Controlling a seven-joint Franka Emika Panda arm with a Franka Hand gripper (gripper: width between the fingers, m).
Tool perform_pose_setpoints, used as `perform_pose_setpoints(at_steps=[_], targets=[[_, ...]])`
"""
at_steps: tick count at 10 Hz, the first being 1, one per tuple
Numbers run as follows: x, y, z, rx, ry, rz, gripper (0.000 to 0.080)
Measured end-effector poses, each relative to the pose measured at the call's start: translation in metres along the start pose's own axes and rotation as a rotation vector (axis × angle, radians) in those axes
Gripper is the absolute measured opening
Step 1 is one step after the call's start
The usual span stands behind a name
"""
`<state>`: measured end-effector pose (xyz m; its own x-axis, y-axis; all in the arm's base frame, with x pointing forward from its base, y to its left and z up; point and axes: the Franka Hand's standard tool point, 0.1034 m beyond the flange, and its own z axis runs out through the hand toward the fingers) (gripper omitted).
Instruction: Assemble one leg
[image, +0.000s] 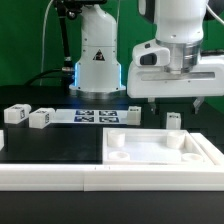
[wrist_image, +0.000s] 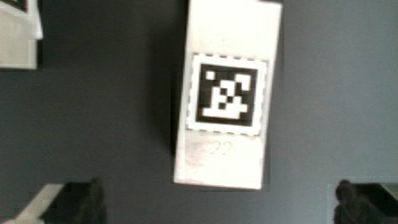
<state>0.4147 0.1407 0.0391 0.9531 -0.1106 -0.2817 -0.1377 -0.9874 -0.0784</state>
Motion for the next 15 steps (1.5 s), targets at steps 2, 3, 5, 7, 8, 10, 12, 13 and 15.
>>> perform_pose_setpoints(at_steps=[2, 3, 5, 7, 8, 10, 12, 13, 15], targets=[[-0.004, 0.003, 0.001, -0.009, -0.112, 0.004, 0.0649], [-0.004, 0.003, 0.002, -0.013, -0.187, 0.010, 0.0649], [-0.005, 0.002, 0.005, -0.021, -0.312, 0.018, 0.0649], [-0.003, 0.003, 0.010, -0.032, -0.465, 0.028, 0.0649], [-0.004, 0.003, 0.014, -0.036, -0.526, 0.028, 0.0649], [-0.004, 0.000, 0.022, -0.044, -0.662, 0.023, 0.0649], [-0.002, -0.003, 0.028, -0.044, -0.672, 0.018, 0.0649], [-0.003, -0.004, 0.030, -0.046, -0.673, 0.015, 0.0649], [-0.004, -0.005, 0.034, -0.046, -0.663, 0.008, 0.0649]])
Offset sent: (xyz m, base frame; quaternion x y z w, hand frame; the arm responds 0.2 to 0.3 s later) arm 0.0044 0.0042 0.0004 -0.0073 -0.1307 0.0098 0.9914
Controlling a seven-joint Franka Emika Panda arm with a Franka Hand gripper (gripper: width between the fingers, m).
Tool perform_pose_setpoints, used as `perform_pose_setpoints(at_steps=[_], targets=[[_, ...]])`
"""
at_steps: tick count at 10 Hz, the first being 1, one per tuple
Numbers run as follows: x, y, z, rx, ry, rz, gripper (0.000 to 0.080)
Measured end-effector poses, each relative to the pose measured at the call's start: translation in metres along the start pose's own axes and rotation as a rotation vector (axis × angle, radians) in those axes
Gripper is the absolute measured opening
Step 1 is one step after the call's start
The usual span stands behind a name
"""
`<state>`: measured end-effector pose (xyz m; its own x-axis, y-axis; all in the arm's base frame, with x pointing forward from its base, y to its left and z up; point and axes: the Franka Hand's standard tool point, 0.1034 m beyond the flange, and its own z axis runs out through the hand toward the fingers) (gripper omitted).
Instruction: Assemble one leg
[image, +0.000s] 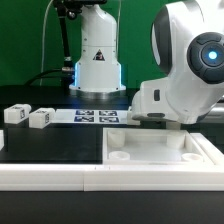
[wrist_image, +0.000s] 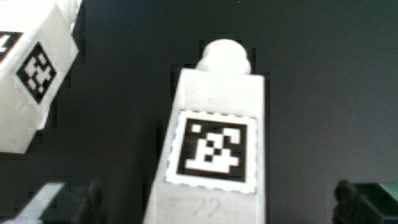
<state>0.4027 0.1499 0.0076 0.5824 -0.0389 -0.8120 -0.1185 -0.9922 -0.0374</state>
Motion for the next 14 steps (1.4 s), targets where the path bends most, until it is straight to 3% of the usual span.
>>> perform_pose_setpoints(at_steps=[3, 4, 5, 7, 12, 13, 14], targets=[[0.002, 0.001, 0.004, 0.002, 0.012, 0.002, 0.0649], [0.002, 0.001, 0.004, 0.002, 0.012, 0.002, 0.0527], [0.002, 0.002, 0.004, 0.002, 0.012, 0.002, 0.0527], [0.002, 0.002, 0.004, 0.002, 0.012, 0.002, 0.0290], [0.002, 0.002, 0.004, 0.002, 0.012, 0.002, 0.0291], [-0.001, 0.002, 0.001, 0.002, 0.006, -0.002, 0.0291], [-0.011, 0.004, -0.013, 0.004, 0.014, -0.013, 0.0291]])
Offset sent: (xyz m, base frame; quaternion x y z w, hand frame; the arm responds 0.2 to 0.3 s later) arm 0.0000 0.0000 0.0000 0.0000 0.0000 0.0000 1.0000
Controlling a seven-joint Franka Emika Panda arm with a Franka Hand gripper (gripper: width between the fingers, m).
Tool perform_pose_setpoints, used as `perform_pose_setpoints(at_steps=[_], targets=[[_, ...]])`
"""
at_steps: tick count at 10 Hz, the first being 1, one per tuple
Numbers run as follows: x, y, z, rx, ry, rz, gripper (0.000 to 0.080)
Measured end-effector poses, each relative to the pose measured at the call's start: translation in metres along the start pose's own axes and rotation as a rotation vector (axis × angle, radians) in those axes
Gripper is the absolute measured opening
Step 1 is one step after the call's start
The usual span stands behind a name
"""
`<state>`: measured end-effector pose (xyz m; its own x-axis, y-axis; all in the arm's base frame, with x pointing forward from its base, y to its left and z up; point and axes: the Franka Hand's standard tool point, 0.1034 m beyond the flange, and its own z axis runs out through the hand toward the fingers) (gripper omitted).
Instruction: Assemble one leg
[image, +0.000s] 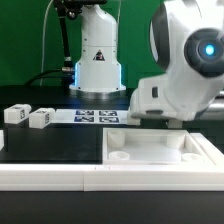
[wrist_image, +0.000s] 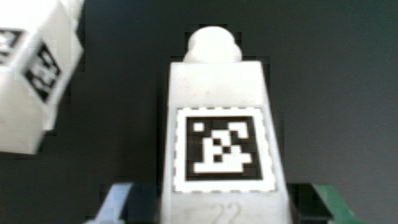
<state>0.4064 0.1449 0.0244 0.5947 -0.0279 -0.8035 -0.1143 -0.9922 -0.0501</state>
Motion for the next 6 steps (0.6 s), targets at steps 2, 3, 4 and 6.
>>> perform_pose_setpoints(at_steps=[2, 3, 4, 6], targets=[[-0.020, 0.000, -0.026, -0.010, 0.029, -0.013, 0.0292], [-0.029, 0.000, -0.041, -0.008, 0.047, -0.014, 0.0292], [-0.030, 0.000, -0.048, -0.006, 0.076, -0.012, 0.0292], [-0.021, -0.003, -0.050, 0.003, 0.150, -0.015, 0.0292]])
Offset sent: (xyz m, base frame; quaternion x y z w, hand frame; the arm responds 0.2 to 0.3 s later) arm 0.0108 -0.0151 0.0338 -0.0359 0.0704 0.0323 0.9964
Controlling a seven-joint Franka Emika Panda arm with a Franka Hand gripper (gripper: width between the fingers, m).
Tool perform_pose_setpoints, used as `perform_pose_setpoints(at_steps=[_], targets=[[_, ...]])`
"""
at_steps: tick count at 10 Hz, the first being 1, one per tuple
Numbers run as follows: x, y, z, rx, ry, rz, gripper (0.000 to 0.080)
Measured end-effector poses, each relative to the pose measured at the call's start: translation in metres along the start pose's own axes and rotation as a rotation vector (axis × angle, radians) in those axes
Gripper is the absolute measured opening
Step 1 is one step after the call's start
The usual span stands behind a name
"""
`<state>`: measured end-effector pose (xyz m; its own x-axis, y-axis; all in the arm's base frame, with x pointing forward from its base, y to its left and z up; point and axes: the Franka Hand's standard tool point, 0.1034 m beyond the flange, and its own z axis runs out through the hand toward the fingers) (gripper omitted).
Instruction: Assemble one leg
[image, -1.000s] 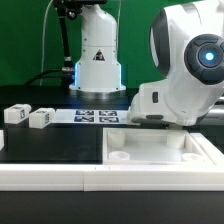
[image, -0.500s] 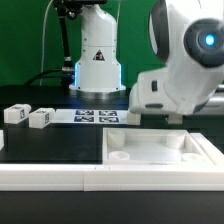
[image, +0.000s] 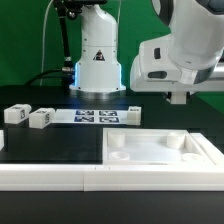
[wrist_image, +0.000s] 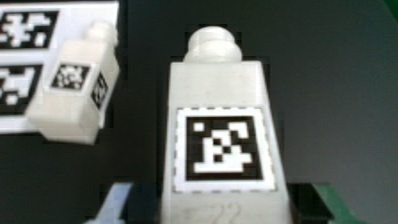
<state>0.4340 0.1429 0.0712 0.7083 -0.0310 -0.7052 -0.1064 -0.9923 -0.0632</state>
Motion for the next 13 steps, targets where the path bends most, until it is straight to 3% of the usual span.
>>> perform_pose_setpoints(at_steps=[2, 3, 7, 11, 13], targets=[[0.000, 0.001, -0.003, 0.005, 0.133, -0.012, 0.0292], [0.005, 0.005, -0.013, 0.004, 0.195, -0.048, 0.0292], [-0.004, 0.011, -0.067, -0.003, 0.390, -0.100, 0.0292], [0.006, 0.012, -0.073, 0.004, 0.665, -0.115, 0.0292], [0.010, 0.016, -0.090, -0.011, 0.824, -0.153, 0.0292]])
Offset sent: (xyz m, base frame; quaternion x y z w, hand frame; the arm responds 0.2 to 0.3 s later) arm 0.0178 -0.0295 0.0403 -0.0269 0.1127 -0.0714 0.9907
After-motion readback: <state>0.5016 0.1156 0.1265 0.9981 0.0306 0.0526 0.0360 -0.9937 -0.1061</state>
